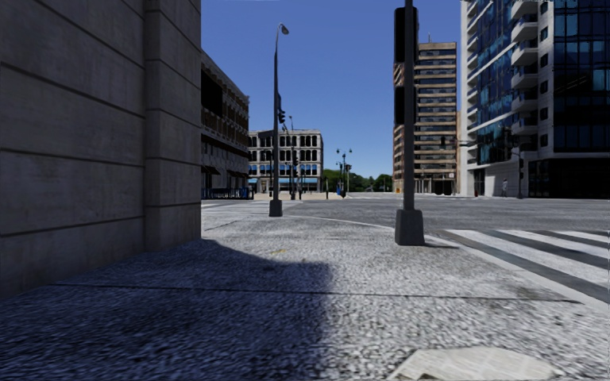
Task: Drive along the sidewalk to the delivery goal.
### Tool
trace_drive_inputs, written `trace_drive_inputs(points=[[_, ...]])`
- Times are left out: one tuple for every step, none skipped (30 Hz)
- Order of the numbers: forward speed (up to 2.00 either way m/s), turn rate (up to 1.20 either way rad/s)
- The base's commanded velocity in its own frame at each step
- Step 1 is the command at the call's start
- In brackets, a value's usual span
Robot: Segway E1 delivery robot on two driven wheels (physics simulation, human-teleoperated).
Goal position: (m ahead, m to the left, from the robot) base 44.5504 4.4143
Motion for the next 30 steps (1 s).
trace_drive_inputs(points=[[1.98,0.33],[1.98,0.33],[1.98,0.33],[1.98,0.33],[1.98,0.33],[1.98,0.33],[1.98,0.33],[1.98,0.33],[1.98,0.33],[1.98,0.33],[1.98,0.33],[1.98,0.29],[1.98,0.23],[1.98,0.23],[1.98,0.06],[1.98,0.00],[1.98,0.00],[1.98,0.00],[1.98,0.00],[1.98,0.00],[1.98,0.00],[1.98,0.00],[1.98,0.00],[1.98,0.00],[1.98,0.00],[1.98,0.00],[1.98,0.00],[1.98,0.00],[1.98,0.00],[1.98,0.00]])
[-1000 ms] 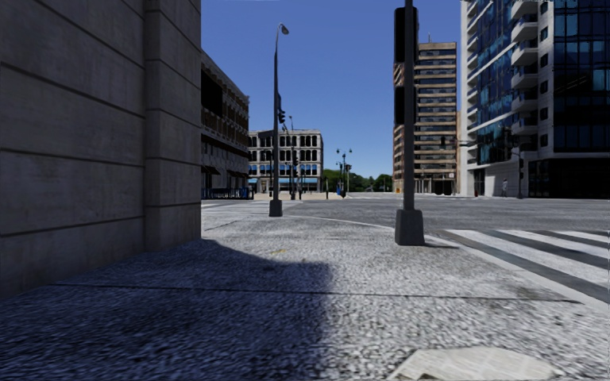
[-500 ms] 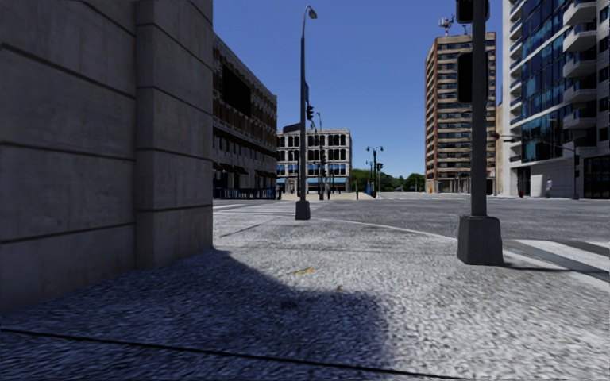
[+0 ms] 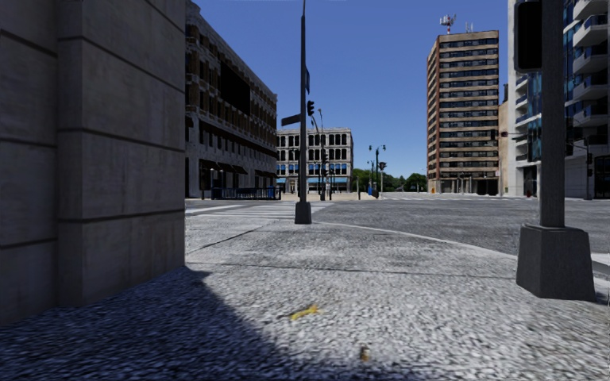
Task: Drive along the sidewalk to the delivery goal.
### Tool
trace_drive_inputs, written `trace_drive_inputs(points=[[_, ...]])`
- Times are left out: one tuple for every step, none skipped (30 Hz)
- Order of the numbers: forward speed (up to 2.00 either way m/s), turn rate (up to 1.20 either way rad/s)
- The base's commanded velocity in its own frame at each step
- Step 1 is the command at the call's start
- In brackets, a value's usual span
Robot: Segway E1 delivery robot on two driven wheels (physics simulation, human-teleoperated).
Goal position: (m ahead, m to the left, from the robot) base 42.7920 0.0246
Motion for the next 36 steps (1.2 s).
trace_drive_inputs(points=[[1.98,0.00],[1.98,0.00],[1.98,0.00],[1.98,0.05],[1.98,0.14],[1.98,0.14],[1.98,0.17],[1.98,0.18],[1.98,0.18],[1.98,0.20],[1.98,0.23],[1.98,0.26],[1.98,0.26],[1.99,0.26],[1.99,0.26],[1.99,0.26],[1.99,0.26],[1.99,0.26],[1.99,0.26],[1.99,0.26],[1.99,0.27],[1.99,0.28],[1.99,0.30],[1.99,0.30],[1.99,0.33],[1.99,0.34],[1.99,0.35],[1.99,0.35],[1.99,0.36],[1.99,0.36],[1.99,0.36],[1.99,0.36],[1.99,0.36],[1.99,0.36],[1.99,0.36],[1.99,0.36]])
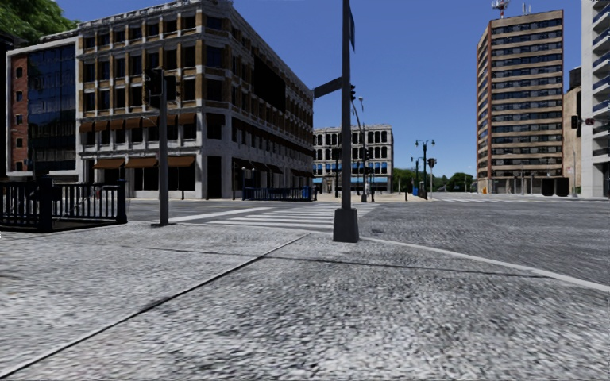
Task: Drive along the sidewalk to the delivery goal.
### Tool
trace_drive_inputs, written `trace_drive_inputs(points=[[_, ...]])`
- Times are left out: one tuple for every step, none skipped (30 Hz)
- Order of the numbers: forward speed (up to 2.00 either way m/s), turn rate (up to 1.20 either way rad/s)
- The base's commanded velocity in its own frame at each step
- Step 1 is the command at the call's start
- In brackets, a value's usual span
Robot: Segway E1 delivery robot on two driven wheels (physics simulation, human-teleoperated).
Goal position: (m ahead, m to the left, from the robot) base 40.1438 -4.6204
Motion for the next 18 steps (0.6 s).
trace_drive_inputs(points=[[1.99,0.36],[1.99,0.36],[1.99,0.36],[1.99,0.36],[1.99,0.36],[1.99,0.36],[1.99,0.36],[1.99,0.36],[1.99,0.36],[1.99,0.36],[1.99,0.36],[1.99,0.36],[1.99,0.36],[1.99,0.36],[1.99,0.36],[1.99,0.36],[1.99,0.36],[1.99,0.35]])
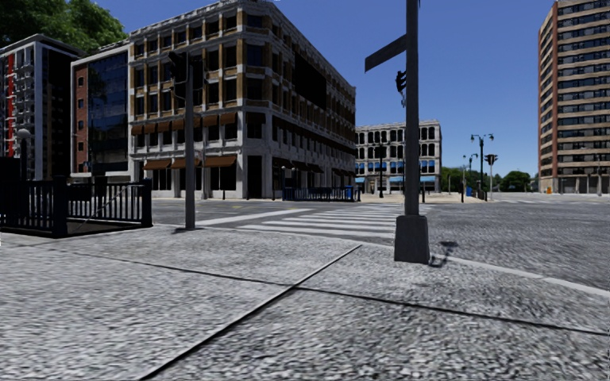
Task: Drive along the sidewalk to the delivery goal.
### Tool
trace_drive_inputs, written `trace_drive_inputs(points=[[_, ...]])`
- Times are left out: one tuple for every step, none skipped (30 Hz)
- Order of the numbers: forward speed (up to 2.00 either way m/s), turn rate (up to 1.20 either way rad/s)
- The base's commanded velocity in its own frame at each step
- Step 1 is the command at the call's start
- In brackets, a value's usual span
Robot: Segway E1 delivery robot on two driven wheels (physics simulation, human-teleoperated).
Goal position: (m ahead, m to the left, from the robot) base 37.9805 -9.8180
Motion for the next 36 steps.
trace_drive_inputs(points=[[1.99,0.18],[1.99,0.18],[1.99,0.00],[1.99,0.00],[1.99,0.00],[1.99,0.00],[1.99,0.00],[1.99,0.00],[1.99,0.00],[1.99,0.00],[1.99,0.00],[1.99,0.00],[1.99,0.00],[1.99,0.00],[1.99,0.00],[1.99,0.00],[1.99,0.00],[1.99,0.00],[1.99,0.00],[1.99,0.00],[1.99,0.00],[1.99,0.00],[1.99,0.00],[1.99,0.00],[1.99,0.00],[1.99,0.00],[1.99,0.00],[1.99,0.00],[1.99,-0.02],[1.99,-0.02],[1.99,-0.09],[1.99,-0.13],[1.99,-0.13],[1.99,-0.13],[1.99,-0.14],[1.99,-0.14]])
